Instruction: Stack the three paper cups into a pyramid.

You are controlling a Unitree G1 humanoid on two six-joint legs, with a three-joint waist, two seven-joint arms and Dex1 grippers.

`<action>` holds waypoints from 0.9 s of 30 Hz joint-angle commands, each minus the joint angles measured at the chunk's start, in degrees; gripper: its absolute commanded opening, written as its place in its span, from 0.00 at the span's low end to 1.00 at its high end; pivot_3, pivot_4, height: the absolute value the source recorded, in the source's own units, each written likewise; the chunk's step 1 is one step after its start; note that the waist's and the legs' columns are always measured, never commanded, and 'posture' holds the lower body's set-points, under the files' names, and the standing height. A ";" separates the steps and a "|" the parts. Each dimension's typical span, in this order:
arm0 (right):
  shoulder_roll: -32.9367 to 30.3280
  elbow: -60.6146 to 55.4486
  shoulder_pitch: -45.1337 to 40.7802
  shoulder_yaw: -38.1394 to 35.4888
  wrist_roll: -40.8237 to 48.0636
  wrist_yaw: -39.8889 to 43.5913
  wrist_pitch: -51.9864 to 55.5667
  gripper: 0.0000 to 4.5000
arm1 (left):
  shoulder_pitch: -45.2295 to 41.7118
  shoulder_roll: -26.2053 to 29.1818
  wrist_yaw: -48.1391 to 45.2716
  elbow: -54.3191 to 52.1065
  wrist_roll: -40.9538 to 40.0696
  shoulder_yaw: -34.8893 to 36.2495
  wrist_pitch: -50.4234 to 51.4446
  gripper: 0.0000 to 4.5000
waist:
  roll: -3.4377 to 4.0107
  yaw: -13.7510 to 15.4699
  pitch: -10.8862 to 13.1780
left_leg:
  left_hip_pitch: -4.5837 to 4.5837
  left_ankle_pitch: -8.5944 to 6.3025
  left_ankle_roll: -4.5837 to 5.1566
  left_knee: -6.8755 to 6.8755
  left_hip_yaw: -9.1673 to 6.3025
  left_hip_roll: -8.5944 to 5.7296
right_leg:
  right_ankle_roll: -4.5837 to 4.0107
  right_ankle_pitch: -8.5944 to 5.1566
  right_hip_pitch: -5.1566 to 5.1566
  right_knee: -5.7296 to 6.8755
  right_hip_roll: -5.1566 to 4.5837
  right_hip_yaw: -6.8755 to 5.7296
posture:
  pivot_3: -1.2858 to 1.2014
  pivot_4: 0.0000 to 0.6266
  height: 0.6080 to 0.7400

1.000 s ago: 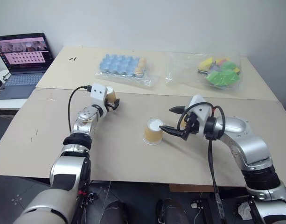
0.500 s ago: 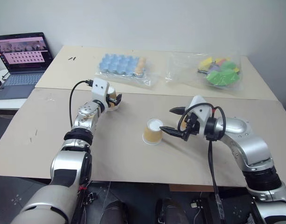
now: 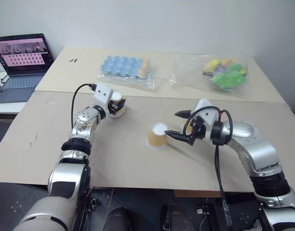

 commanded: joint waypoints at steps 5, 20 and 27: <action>-0.67 -1.01 0.16 -1.65 -0.68 -1.20 -0.17 1.00 | 14.89 9.32 -31.22 -30.28 -11.99 -7.12 14.27 0.66 | 0.02 -0.20 -0.01 | 0.02 0.00 0.00 0.00 0.00 0.02 | 0.01 -0.01 -0.03 0.02 0.00 0.03 | 0.52 0.24 0.97; -1.65 -3.94 2.22 -3.95 0.23 -3.45 1.32 1.00 | 10.45 5.78 -33.86 -25.39 -7.65 -12.77 11.43 0.66 | 0.03 0.55 -0.01 | 0.01 0.00 0.07 0.42 -0.43 0.00 | 0.00 0.02 0.04 0.06 0.00 0.19 | 0.52 0.24 0.97; -2.02 -5.38 3.26 -4.85 0.46 -4.03 2.22 1.00 | 8.96 4.06 -34.34 -23.07 -6.49 -13.21 10.04 0.66 | 0.03 0.53 -0.01 | 0.02 0.00 0.08 0.43 -0.44 0.00 | 0.00 0.02 0.05 0.07 0.00 0.19 | 0.52 0.24 0.97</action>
